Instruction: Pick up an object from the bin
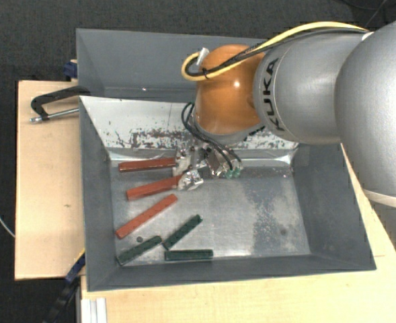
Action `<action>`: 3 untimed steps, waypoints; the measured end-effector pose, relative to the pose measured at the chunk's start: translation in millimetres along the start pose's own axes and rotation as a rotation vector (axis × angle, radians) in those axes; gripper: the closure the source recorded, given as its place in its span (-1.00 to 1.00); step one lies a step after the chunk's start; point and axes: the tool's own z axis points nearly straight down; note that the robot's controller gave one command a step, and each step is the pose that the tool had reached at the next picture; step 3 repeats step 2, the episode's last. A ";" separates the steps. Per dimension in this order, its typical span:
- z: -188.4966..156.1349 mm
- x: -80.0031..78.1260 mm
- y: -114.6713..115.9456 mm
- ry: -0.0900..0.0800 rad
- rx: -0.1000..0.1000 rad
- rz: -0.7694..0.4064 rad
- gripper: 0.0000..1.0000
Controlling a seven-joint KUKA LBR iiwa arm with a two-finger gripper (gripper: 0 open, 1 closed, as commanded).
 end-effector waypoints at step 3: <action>-122.9 37.4 23.3 -0.005 0.000 -0.023 1.00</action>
Offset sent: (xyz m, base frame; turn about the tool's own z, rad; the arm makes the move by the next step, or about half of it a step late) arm -0.0217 0.0068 0.0622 -0.7302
